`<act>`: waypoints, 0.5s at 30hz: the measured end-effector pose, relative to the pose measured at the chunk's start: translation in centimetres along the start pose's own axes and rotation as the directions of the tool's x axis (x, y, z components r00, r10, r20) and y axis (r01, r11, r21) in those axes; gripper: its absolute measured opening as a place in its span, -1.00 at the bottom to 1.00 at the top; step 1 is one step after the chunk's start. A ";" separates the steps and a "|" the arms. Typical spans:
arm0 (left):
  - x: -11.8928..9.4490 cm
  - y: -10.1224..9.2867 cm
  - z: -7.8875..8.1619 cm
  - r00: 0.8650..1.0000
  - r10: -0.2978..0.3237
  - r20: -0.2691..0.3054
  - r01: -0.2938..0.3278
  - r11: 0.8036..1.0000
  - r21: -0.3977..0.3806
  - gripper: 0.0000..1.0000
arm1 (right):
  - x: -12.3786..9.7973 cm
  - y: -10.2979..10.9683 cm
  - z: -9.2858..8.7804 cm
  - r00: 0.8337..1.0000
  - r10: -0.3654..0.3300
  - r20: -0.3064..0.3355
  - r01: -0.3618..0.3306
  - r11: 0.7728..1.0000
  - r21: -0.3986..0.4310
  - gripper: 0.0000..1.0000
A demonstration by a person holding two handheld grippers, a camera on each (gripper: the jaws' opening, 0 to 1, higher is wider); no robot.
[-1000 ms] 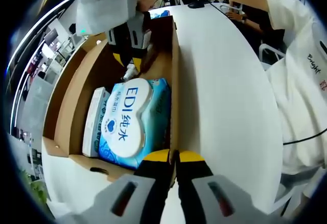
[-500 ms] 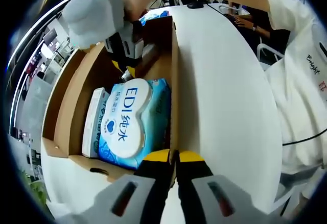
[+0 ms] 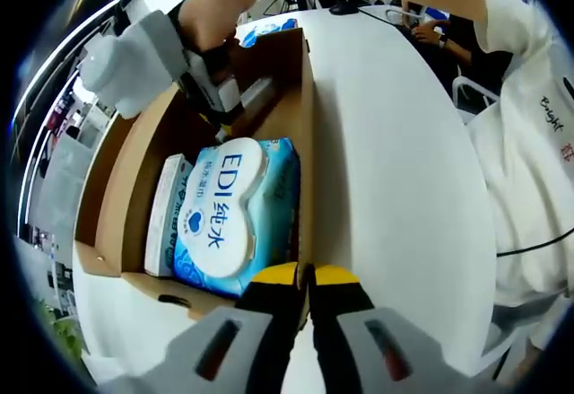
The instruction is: Operate the shoe box by opening the lid, removing the specified soft item, and placing it in the target area until the item is outside and the box remains undamaged.
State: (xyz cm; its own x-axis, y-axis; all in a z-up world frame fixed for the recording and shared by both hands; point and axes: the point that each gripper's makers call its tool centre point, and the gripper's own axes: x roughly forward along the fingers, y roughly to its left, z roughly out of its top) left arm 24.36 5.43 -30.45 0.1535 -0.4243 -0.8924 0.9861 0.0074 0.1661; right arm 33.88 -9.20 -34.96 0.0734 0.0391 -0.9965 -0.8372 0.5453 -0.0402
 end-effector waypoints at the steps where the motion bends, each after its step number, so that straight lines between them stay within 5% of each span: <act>1: 0.0 0.0 0.0 1.000 -0.001 0.001 0.001 1.000 0.000 -0.94 | 0.0 0.1 0.0 1.000 -0.004 0.003 0.005 1.000 -0.004 -0.62; 6: 0.0 0.0 0.0 1.000 -0.008 -0.006 0.008 1.000 -0.002 -0.95 | -0.2 0.5 -0.2 0.998 -0.050 0.039 0.052 0.998 -0.045 -0.63; 11: 0.0 -0.1 0.0 1.000 -0.003 -0.002 0.003 1.000 -0.003 -0.94 | -0.2 0.5 -0.2 0.997 -0.033 0.069 0.035 0.999 -0.026 -0.63; 15: 0.0 -0.1 0.0 1.000 -0.012 -0.007 0.012 1.000 -0.007 -0.95 | -0.6 1.9 -0.3 0.989 0.028 0.146 -0.012 0.994 -0.105 -0.63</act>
State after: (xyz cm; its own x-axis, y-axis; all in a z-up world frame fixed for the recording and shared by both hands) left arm 24.23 5.46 -30.47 0.1419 -0.4177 -0.8974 0.9883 0.0082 0.1524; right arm 32.05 -8.40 -34.49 0.1286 0.1759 -0.9760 -0.8904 0.4539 -0.0355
